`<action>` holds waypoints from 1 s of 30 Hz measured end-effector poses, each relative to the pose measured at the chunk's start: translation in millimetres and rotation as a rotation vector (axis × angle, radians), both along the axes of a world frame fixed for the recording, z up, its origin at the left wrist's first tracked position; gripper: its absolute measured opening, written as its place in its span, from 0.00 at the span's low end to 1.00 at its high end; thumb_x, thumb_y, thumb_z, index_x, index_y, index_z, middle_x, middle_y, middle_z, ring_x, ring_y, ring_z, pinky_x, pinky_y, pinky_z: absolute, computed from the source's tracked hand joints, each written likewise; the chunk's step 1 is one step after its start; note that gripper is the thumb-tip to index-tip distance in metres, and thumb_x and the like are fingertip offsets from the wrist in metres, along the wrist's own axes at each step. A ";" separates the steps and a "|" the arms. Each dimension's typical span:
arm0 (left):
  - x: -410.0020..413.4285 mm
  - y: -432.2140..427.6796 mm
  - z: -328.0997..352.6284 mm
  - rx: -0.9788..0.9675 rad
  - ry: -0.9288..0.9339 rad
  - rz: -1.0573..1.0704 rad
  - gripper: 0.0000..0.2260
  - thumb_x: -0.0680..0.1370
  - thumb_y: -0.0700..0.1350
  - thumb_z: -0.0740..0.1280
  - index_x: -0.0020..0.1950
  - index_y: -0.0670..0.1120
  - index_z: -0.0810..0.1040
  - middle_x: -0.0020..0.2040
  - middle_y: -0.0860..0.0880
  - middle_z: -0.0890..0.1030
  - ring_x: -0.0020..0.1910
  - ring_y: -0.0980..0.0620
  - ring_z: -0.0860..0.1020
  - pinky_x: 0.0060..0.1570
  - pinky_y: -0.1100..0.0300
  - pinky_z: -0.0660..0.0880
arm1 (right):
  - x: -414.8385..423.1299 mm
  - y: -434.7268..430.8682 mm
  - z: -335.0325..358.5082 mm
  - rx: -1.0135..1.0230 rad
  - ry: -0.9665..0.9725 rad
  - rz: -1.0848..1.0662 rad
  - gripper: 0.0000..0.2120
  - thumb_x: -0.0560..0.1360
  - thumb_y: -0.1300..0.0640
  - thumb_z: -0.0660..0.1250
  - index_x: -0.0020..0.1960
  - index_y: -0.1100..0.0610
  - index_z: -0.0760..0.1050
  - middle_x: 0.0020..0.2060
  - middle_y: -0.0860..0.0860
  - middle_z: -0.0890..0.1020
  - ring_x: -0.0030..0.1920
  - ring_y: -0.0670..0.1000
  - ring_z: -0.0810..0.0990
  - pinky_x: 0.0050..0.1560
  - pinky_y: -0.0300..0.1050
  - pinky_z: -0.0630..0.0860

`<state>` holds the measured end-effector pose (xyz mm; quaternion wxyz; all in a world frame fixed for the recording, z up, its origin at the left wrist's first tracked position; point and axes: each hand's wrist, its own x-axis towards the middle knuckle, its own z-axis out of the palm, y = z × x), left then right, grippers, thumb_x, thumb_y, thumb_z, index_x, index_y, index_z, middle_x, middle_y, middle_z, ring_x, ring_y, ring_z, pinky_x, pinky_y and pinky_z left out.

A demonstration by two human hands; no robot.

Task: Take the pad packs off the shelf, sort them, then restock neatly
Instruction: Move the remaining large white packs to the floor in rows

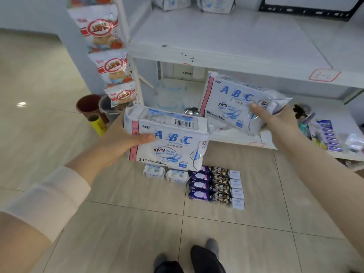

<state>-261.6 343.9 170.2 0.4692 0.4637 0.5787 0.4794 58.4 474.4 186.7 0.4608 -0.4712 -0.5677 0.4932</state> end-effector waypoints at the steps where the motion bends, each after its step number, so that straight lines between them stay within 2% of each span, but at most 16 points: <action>1: -8.4 -7.9 -4.3 -0.003 0.001 0.001 0.52 0.47 0.59 0.81 0.66 0.44 0.69 0.55 0.51 0.82 0.53 0.51 0.81 0.44 0.61 0.79 | -8.0 -6.9 -4.8 -0.003 -0.008 0.013 0.27 0.64 0.51 0.75 0.58 0.62 0.76 0.51 0.53 0.84 0.51 0.52 0.83 0.44 0.48 0.81; 4: -25.5 -23.6 -17.5 -0.040 -0.025 -0.005 0.50 0.46 0.60 0.81 0.65 0.46 0.70 0.52 0.53 0.83 0.51 0.52 0.82 0.41 0.62 0.79 | -24.8 -23.6 -18.0 -0.025 -0.060 0.057 0.15 0.68 0.55 0.72 0.47 0.66 0.78 0.43 0.50 0.85 0.46 0.53 0.84 0.36 0.46 0.80; 5: -28.9 -26.9 -23.1 -0.062 -0.028 -0.004 0.49 0.45 0.61 0.81 0.63 0.48 0.71 0.52 0.54 0.83 0.50 0.52 0.82 0.40 0.62 0.79 | -28.1 -27.0 -23.4 -0.030 -0.077 0.070 0.14 0.70 0.57 0.72 0.43 0.68 0.76 0.41 0.50 0.86 0.44 0.53 0.85 0.32 0.45 0.78; 7: -33.4 -31.6 -34.6 -0.093 -0.037 -0.004 0.45 0.44 0.63 0.80 0.58 0.52 0.73 0.50 0.56 0.84 0.49 0.53 0.82 0.40 0.62 0.79 | -32.5 -30.3 -34.2 -0.053 -0.107 0.115 0.14 0.72 0.58 0.70 0.41 0.71 0.75 0.40 0.51 0.86 0.42 0.52 0.85 0.25 0.41 0.75; 10: -36.4 -32.9 -49.2 -0.126 -0.049 -0.018 0.41 0.45 0.63 0.80 0.56 0.55 0.74 0.50 0.57 0.84 0.48 0.55 0.82 0.40 0.63 0.79 | -36.8 -30.3 -47.8 -0.081 -0.150 0.185 0.18 0.73 0.58 0.69 0.44 0.77 0.73 0.40 0.52 0.85 0.39 0.49 0.85 0.22 0.37 0.72; 13: -43.5 -28.3 -67.6 -0.161 -0.064 0.006 0.42 0.46 0.61 0.80 0.58 0.53 0.73 0.51 0.54 0.83 0.50 0.53 0.82 0.42 0.61 0.79 | -35.1 -21.4 -65.8 -0.123 -0.149 0.207 0.18 0.73 0.56 0.69 0.49 0.73 0.76 0.41 0.56 0.85 0.41 0.53 0.85 0.25 0.37 0.74; 15: -50.7 -22.9 -82.4 -0.201 -0.078 0.035 0.41 0.48 0.58 0.81 0.59 0.53 0.73 0.53 0.52 0.83 0.51 0.51 0.82 0.45 0.59 0.79 | -35.8 -12.0 -81.4 -0.161 -0.169 0.232 0.24 0.71 0.52 0.71 0.39 0.76 0.73 0.38 0.66 0.83 0.40 0.64 0.83 0.28 0.40 0.76; 17: -57.4 -17.1 -98.6 -0.236 -0.071 0.054 0.41 0.50 0.57 0.80 0.61 0.51 0.72 0.54 0.50 0.83 0.53 0.48 0.81 0.48 0.54 0.79 | -35.7 -2.5 -101.6 -0.220 -0.191 0.205 0.27 0.69 0.49 0.73 0.31 0.73 0.68 0.32 0.67 0.80 0.34 0.64 0.81 0.35 0.45 0.78; 19: -62.7 -10.1 -116.7 -0.267 -0.054 0.060 0.44 0.50 0.59 0.81 0.63 0.49 0.71 0.55 0.48 0.82 0.53 0.47 0.81 0.49 0.50 0.79 | -31.7 8.4 -127.2 -0.275 -0.289 0.156 0.31 0.65 0.42 0.75 0.28 0.69 0.68 0.29 0.68 0.78 0.30 0.63 0.79 0.41 0.52 0.78; 21: -65.9 -4.0 -135.6 -0.298 -0.057 0.055 0.43 0.49 0.60 0.81 0.60 0.49 0.72 0.53 0.48 0.83 0.51 0.48 0.82 0.45 0.53 0.80 | -29.3 13.9 -149.9 -0.312 -0.386 0.165 0.33 0.62 0.37 0.75 0.29 0.67 0.70 0.31 0.69 0.78 0.30 0.64 0.79 0.38 0.54 0.75; 22: -66.0 -1.6 -144.1 -0.317 -0.063 0.052 0.41 0.48 0.60 0.81 0.58 0.50 0.73 0.52 0.50 0.83 0.49 0.50 0.82 0.43 0.55 0.80 | -30.9 13.6 -158.3 -0.332 -0.379 0.165 0.32 0.62 0.38 0.76 0.32 0.68 0.73 0.33 0.68 0.80 0.32 0.62 0.81 0.38 0.53 0.75; 24: -66.1 1.5 -160.1 -0.361 -0.068 0.051 0.37 0.48 0.57 0.81 0.54 0.52 0.74 0.48 0.51 0.84 0.48 0.50 0.83 0.41 0.59 0.80 | -37.4 12.3 -173.6 -0.395 -0.272 0.180 0.26 0.65 0.48 0.77 0.43 0.72 0.75 0.40 0.64 0.83 0.42 0.60 0.84 0.42 0.53 0.79; 26: -66.1 1.3 -173.8 -0.390 -0.070 0.045 0.31 0.51 0.52 0.78 0.52 0.53 0.73 0.46 0.53 0.84 0.47 0.52 0.83 0.40 0.62 0.79 | -47.0 9.4 -183.6 -0.462 -0.175 0.209 0.21 0.67 0.59 0.74 0.50 0.73 0.73 0.45 0.63 0.83 0.46 0.59 0.84 0.40 0.51 0.81; 27: -66.8 0.8 -179.3 -0.401 -0.077 0.035 0.30 0.51 0.52 0.78 0.51 0.53 0.73 0.45 0.54 0.84 0.46 0.53 0.83 0.39 0.63 0.78 | -50.5 8.5 -189.0 -0.484 -0.164 0.213 0.23 0.67 0.58 0.75 0.52 0.73 0.72 0.47 0.63 0.83 0.47 0.59 0.84 0.40 0.53 0.81; 29: -69.8 0.3 -187.3 -0.427 -0.094 0.014 0.34 0.49 0.53 0.79 0.52 0.53 0.73 0.45 0.54 0.84 0.45 0.55 0.83 0.39 0.64 0.78 | -57.3 8.6 -200.3 -0.502 -0.209 0.228 0.33 0.63 0.48 0.78 0.51 0.74 0.70 0.47 0.66 0.82 0.47 0.58 0.84 0.44 0.64 0.79; 30: -72.5 0.0 -190.5 -0.441 -0.100 0.005 0.36 0.48 0.55 0.80 0.53 0.53 0.72 0.46 0.54 0.84 0.45 0.55 0.83 0.39 0.63 0.78 | -62.0 9.3 -203.4 -0.517 -0.237 0.246 0.34 0.61 0.46 0.78 0.52 0.71 0.72 0.46 0.65 0.82 0.47 0.57 0.84 0.46 0.67 0.78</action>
